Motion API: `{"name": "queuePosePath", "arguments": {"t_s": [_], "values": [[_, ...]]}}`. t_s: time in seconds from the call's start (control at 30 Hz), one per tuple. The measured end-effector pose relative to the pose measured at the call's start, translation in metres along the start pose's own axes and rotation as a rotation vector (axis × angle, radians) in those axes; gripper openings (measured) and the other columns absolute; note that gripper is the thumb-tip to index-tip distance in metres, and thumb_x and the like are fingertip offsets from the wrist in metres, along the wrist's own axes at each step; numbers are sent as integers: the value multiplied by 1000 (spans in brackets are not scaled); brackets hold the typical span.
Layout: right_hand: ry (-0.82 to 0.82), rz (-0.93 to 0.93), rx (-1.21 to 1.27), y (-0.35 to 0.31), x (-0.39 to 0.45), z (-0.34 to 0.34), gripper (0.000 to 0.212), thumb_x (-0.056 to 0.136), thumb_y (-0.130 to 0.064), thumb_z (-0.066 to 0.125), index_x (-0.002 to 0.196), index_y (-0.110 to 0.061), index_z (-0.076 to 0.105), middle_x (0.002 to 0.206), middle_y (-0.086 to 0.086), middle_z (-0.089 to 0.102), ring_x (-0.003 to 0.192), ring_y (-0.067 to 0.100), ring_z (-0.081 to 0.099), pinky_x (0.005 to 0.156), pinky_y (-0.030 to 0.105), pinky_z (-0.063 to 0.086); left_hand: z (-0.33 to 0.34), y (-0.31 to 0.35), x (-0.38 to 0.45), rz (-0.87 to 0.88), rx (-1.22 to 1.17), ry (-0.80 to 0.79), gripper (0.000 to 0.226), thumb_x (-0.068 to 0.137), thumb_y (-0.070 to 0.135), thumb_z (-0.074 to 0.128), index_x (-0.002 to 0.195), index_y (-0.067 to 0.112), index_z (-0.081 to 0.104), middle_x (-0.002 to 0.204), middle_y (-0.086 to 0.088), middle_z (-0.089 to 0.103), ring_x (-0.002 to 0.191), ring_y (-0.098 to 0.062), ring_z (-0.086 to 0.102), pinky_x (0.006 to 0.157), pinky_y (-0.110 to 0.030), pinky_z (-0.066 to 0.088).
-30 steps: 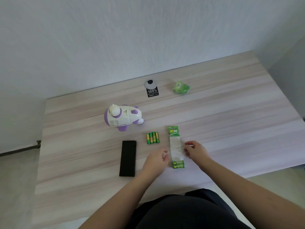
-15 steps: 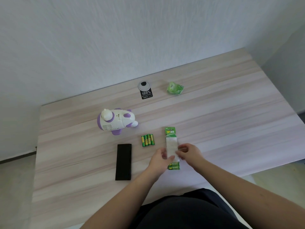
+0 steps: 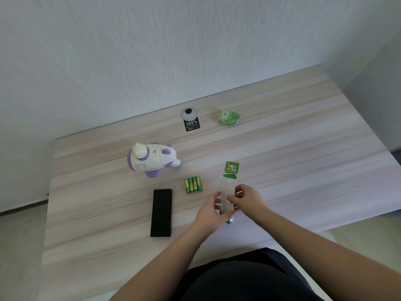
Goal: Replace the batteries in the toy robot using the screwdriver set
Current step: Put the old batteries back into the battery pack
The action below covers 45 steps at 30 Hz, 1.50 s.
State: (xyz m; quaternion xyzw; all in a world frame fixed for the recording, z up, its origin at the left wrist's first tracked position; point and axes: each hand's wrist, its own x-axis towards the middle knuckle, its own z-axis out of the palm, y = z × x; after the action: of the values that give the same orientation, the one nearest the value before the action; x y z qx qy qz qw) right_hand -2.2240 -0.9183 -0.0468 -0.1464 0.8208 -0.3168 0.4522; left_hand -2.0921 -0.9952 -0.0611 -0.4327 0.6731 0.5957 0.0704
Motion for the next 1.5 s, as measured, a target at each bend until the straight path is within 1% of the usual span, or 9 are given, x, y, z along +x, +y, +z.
{"name": "queuePosePath", "arguments": {"t_s": [0.3, 0.47, 0.73, 0.9, 1.0, 1.07, 1.17, 1.33, 1.5], "values": [[-96, -115, 310, -25, -11, -6, 25, 84, -21, 74, 103, -8, 63, 83, 10, 74, 76, 25, 73, 75, 37, 61, -24, 25, -12, 78, -188, 45, 41, 94, 34, 60, 131, 34, 43, 115, 7, 60, 105, -8, 62, 72, -14, 52], [-131, -140, 395, -37, -15, -7, 20, 89, -20, 69, 104, -9, 63, 87, 14, 74, 80, 27, 73, 80, 41, 60, -39, 29, -11, 7, -339, 92, 25, 101, 21, 49, 122, 33, 57, 106, 0, 67, 101, -14, 64, 96, -39, 53], [-151, -166, 440, -51, -21, -5, 17, 93, -23, 63, 104, -10, 64, 86, 9, 75, 80, 25, 73, 79, 40, 60, -54, 43, -21, -32, -372, 125, 26, 105, 22, 39, 114, 33, 61, 110, -6, 66, 101, -22, 65, 84, -38, 58], [-179, -179, 463, -55, -25, -5, 18, 91, -23, 65, 104, -10, 64, 89, 10, 75, 82, 26, 73, 79, 39, 60, -57, 46, -26, 26, -321, 144, 21, 99, 32, 52, 118, 33, 61, 112, -3, 67, 103, -17, 65, 89, -41, 57], [-171, -180, 482, -57, -26, -3, 19, 89, -21, 68, 103, -8, 65, 90, 15, 74, 82, 27, 73, 77, 38, 60, -57, 50, -29, 99, -210, 138, 41, 84, 48, 67, 121, 34, 56, 110, 5, 66, 97, -10, 67, 83, -30, 58], [-168, -182, 478, -59, -28, -2, 18, 89, -20, 69, 102, -9, 65, 91, 16, 73, 80, 26, 72, 74, 34, 60, -56, 55, -33, 121, -157, 131, 46, 85, 42, 70, 126, 30, 52, 105, 14, 61, 93, -3, 65, 72, -15, 54], [-176, -183, 478, -60, -30, -3, 20, 90, -21, 68, 104, -8, 64, 92, 17, 73, 78, 24, 72, 69, 30, 59, -58, 59, -36, 123, -136, 145, 44, 87, 38, 68, 127, 28, 51, 103, 15, 58, 90, 0, 62, 65, -9, 49], [-205, -168, 490, -59, -31, -5, 18, 94, -23, 62, 105, -9, 63, 92, 14, 73, 80, 25, 72, 72, 32, 59, -60, 56, -35, 121, -86, 148, 45, 92, 43, 59, 133, 26, 50, 119, 2, 62, 99, -5, 63, 79, -18, 53], [-149, -145, 483, -58, -32, -3, 22, 97, -28, 57, 104, -9, 65, 91, 11, 73, 76, 25, 73, 71, 34, 60, -59, 48, -32, 15, -206, 157, 37, 97, 45, 51, 130, 29, 55, 120, 0, 66, 106, -17, 64, 92, -43, 56]]}}
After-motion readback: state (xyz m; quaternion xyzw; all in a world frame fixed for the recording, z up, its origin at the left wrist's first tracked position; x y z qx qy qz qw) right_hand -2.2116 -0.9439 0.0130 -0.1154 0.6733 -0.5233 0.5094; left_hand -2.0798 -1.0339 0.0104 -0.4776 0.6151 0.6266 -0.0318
